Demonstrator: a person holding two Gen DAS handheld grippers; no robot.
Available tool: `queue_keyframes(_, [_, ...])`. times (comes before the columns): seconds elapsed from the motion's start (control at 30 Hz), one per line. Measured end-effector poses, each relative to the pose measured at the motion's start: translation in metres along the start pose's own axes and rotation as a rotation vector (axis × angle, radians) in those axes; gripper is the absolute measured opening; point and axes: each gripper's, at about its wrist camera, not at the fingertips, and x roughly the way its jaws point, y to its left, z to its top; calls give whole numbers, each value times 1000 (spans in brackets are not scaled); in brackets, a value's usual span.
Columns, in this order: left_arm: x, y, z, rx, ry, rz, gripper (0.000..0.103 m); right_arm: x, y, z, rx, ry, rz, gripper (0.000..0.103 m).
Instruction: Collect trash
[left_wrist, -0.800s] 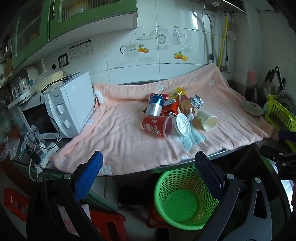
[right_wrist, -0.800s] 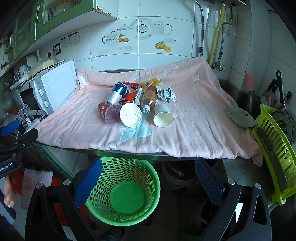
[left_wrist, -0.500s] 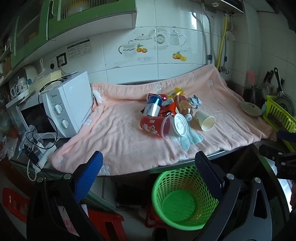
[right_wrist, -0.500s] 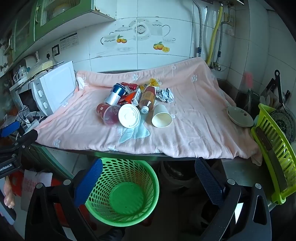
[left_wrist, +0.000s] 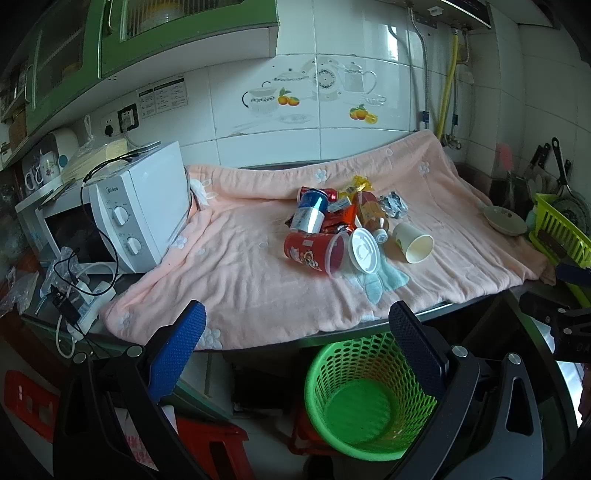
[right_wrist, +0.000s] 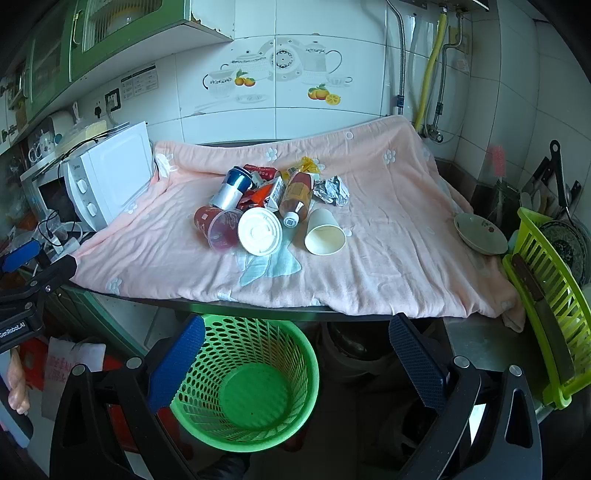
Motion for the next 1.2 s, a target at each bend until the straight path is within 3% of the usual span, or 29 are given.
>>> queue_keyframes(1.2, [-3, -3, 8, 4, -29, 11, 98, -1, 3, 2, -5, -29, 18, 97])
